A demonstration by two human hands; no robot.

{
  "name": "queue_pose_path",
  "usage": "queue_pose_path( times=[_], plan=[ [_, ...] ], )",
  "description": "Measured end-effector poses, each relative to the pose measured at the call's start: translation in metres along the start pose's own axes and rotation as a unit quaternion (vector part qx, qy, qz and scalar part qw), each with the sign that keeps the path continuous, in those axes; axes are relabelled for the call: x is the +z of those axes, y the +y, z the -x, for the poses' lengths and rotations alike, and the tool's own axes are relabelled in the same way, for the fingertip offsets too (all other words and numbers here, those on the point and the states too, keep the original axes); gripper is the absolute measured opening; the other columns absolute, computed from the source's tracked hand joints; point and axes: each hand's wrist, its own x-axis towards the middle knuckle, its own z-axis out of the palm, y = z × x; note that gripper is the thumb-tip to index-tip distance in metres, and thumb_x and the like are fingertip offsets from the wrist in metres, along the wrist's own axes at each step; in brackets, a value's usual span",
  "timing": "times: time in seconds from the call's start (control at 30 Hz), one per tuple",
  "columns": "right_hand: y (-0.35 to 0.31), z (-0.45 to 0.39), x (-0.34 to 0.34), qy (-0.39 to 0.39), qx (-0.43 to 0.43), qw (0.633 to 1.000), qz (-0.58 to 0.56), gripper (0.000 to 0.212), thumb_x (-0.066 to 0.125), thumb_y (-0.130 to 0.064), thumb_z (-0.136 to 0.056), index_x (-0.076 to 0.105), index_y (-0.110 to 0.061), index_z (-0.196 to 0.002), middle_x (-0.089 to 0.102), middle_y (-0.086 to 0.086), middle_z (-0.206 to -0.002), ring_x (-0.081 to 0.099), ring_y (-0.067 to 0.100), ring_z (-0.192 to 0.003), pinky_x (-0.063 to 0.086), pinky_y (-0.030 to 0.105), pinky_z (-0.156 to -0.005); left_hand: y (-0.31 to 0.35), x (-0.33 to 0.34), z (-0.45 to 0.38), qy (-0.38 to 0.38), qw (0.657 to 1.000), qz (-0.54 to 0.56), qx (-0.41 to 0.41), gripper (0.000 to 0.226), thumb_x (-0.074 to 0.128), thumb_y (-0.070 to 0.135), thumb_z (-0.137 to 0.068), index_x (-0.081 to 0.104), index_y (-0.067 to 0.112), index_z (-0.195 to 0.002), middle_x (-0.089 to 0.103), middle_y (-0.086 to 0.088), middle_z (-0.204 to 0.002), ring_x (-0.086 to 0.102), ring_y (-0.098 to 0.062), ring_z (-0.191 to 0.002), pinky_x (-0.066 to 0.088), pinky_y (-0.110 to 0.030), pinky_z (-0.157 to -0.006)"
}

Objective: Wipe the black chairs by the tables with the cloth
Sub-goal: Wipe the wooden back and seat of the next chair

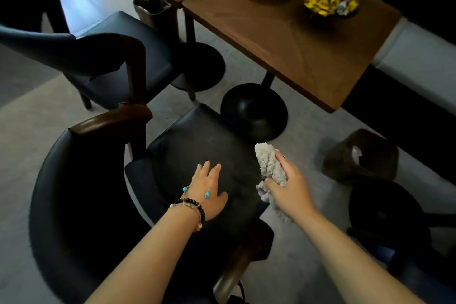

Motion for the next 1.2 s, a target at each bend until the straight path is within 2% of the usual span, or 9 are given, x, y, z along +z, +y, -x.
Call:
queue_pose_path(
  times=[0.27, 0.43, 0.53, 0.67, 0.77, 0.83, 0.93, 1.03, 1.2],
  plan=[
    [0.048, 0.076, 0.005, 0.082, 0.139, 0.984, -0.074, 0.062, 0.063, -0.026, -0.090, 0.039, -0.034, -0.147, 0.052, -0.005, -0.138, 0.051, 0.014, -0.124, 0.043, 0.040, -0.108, 0.013, 0.052, 0.019, -0.051, 0.997, 0.059, -0.004, 0.073, 0.056, 0.036, -0.095, 0.015, 0.022, -0.153, 0.008, -0.001, -0.161, 0.011, -0.020, -0.148, 0.019, -0.034, -0.119],
    [0.055, 0.120, 0.023, 0.149, 0.236, 0.950, -0.143, 0.054, 0.062, -0.024, -0.089, 0.048, -0.034, -0.140, 0.062, -0.007, -0.124, 0.060, 0.013, -0.110, 0.049, 0.035, -0.096, 0.012, 0.075, 0.027, -0.116, 0.989, 0.091, -0.006, 0.069, 0.053, 0.044, -0.094, 0.020, 0.026, -0.153, 0.022, 0.000, -0.158, 0.030, -0.018, -0.141, 0.028, -0.029, -0.111],
    [0.046, 0.144, 0.054, 0.190, 0.288, 0.922, -0.177, 0.049, 0.062, -0.023, -0.088, 0.052, -0.030, -0.136, 0.065, -0.004, -0.122, 0.062, 0.015, -0.107, 0.050, 0.039, -0.096, 0.000, 0.081, 0.029, -0.158, 0.980, 0.121, -0.018, 0.066, 0.051, 0.046, -0.094, 0.023, 0.028, -0.151, 0.031, -0.002, -0.155, 0.036, -0.019, -0.138, 0.032, -0.031, -0.112],
    [0.026, 0.156, 0.095, 0.215, 0.285, 0.912, -0.200, 0.051, 0.061, -0.023, -0.090, 0.050, -0.028, -0.139, 0.062, -0.003, -0.127, 0.059, 0.013, -0.112, 0.047, 0.035, -0.100, -0.027, 0.074, 0.033, -0.176, 0.979, 0.105, -0.014, 0.060, 0.048, 0.042, -0.097, 0.029, 0.021, -0.149, 0.039, -0.003, -0.150, 0.041, -0.019, -0.135, 0.032, -0.028, -0.110],
    [0.012, 0.151, 0.119, 0.221, 0.257, 0.930, -0.139, 0.060, 0.058, -0.026, -0.093, 0.037, -0.026, -0.149, 0.037, 0.002, -0.150, 0.042, 0.015, -0.130, 0.030, 0.017, -0.107, -0.048, 0.060, 0.036, -0.162, 0.980, 0.114, -0.011, 0.056, 0.048, 0.036, -0.098, 0.031, 0.018, -0.148, 0.043, -0.004, -0.147, 0.043, -0.019, -0.133, 0.032, -0.030, -0.111],
    [0.009, 0.140, 0.126, 0.217, 0.260, 0.939, -0.064, 0.056, 0.054, -0.028, -0.096, 0.035, -0.028, -0.149, 0.023, 0.001, -0.155, 0.034, 0.017, -0.134, 0.023, 0.012, -0.095, -0.060, 0.056, 0.034, -0.139, 0.979, 0.148, -0.031, 0.052, 0.048, 0.031, -0.099, 0.034, 0.017, -0.146, 0.048, -0.004, -0.143, 0.048, -0.020, -0.127, 0.035, -0.035, -0.110],
    [0.015, 0.113, 0.118, 0.214, 0.259, 0.941, 0.033, 0.038, 0.051, -0.027, -0.095, 0.054, -0.025, -0.133, 0.043, 0.005, -0.138, 0.044, 0.023, -0.126, 0.036, 0.028, -0.100, -0.076, 0.065, 0.030, -0.114, 0.978, 0.167, -0.056, 0.047, 0.049, 0.029, -0.099, 0.038, 0.016, -0.143, 0.054, -0.003, -0.135, 0.053, -0.020, -0.119, 0.038, -0.035, -0.107],
    [0.021, 0.095, 0.108, 0.190, 0.294, 0.935, 0.058, 0.031, 0.047, -0.027, -0.093, 0.064, -0.023, -0.118, 0.056, 0.007, -0.120, 0.052, 0.027, -0.111, 0.047, 0.036, -0.094, -0.082, 0.078, 0.024, -0.123, 0.972, 0.182, -0.078, 0.047, 0.049, 0.030, -0.098, 0.041, 0.013, -0.141, 0.056, -0.006, -0.131, 0.055, -0.022, -0.117, 0.041, -0.040, -0.106],
    [0.010, 0.136, 0.128, 0.290, 0.247, 0.921, -0.075, 0.036, 0.053, -0.019, -0.091, 0.060, -0.021, -0.127, 0.050, 0.001, -0.135, 0.049, 0.018, -0.120, 0.035, 0.018, -0.094, -0.075, 0.088, 0.014, -0.140, 0.978, 0.141, -0.059, 0.047, 0.053, 0.030, -0.096, 0.044, 0.010, -0.138, 0.056, -0.011, -0.131, 0.055, -0.026, -0.119, 0.043, -0.043, -0.104]
  ],
)
